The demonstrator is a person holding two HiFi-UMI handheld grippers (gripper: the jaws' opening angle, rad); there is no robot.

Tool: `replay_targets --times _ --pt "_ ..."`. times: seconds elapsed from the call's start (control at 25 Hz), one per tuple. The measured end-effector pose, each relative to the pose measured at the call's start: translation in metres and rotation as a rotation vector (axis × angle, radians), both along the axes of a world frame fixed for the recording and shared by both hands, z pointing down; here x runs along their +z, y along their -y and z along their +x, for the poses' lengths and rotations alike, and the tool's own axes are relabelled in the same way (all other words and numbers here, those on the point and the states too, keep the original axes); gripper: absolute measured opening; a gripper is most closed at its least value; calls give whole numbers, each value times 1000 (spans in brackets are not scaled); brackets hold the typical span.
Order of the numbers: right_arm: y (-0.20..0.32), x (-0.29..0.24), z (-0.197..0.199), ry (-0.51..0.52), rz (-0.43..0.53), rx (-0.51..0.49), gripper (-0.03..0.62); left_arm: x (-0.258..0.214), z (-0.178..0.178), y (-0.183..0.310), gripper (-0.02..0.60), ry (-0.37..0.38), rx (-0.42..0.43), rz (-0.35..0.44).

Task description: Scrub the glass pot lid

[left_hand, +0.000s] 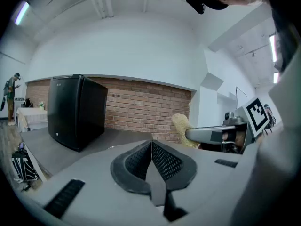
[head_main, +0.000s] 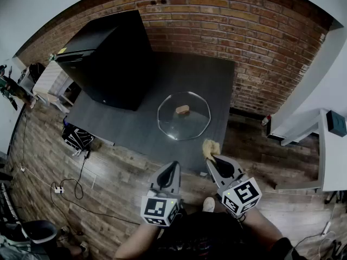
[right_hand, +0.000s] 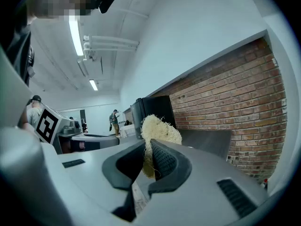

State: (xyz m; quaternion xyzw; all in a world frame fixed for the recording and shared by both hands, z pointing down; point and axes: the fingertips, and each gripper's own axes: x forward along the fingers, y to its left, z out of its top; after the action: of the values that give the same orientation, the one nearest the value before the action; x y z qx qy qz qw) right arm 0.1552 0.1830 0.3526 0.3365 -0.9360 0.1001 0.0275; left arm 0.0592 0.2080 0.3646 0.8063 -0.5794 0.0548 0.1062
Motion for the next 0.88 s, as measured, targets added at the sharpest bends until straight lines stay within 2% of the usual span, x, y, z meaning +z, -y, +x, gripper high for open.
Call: replay_targets --times 0.6,0.88 --pt "4 -3 -4 22 15 -1 41 0 -5 2 32 -4 4 -2" --pt "11 -3 -19 20 11 3 41 0 -22 8 32 -6 1 -7"
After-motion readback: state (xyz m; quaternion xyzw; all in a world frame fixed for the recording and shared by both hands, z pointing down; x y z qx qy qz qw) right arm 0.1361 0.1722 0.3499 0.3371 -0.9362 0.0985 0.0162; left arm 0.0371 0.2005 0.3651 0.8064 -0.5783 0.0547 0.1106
